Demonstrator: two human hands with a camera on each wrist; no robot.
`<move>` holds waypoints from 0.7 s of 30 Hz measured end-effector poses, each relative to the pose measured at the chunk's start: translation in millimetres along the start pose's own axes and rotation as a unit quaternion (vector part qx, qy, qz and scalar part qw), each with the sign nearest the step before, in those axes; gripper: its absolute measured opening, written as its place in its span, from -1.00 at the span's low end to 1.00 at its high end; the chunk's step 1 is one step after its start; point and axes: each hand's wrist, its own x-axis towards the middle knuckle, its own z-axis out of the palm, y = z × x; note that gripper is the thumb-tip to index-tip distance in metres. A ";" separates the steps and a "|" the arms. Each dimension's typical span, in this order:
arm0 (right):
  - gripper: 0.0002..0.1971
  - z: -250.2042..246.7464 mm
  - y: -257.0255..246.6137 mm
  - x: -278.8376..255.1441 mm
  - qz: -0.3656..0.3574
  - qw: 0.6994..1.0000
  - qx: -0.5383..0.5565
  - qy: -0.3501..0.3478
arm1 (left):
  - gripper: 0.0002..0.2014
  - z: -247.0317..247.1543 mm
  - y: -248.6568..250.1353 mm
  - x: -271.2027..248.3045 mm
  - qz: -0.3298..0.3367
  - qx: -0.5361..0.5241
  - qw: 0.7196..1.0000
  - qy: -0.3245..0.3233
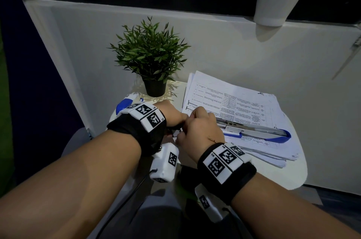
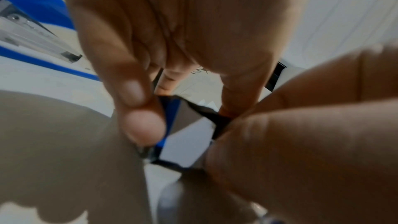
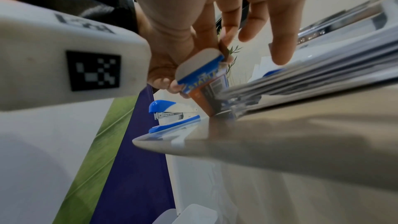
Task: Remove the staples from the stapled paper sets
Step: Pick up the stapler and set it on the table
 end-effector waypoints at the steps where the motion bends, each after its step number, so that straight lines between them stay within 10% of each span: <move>1: -0.67 -1.0 -0.1 -0.3 0.000 1.000 -0.002 0.006 | -0.60 0.5 0.0 -0.5 0.005 0.002 1.000 0.001; 16: -0.89 -34.2 33.5 5.3 0.152 0.961 0.207 0.102 | -0.68 -23.0 5.8 16.8 -0.009 0.104 0.993 0.057; 21: -0.84 -44.6 72.2 4.9 0.187 0.938 0.264 0.128 | -0.60 -21.7 8.5 29.8 0.015 0.312 0.945 0.092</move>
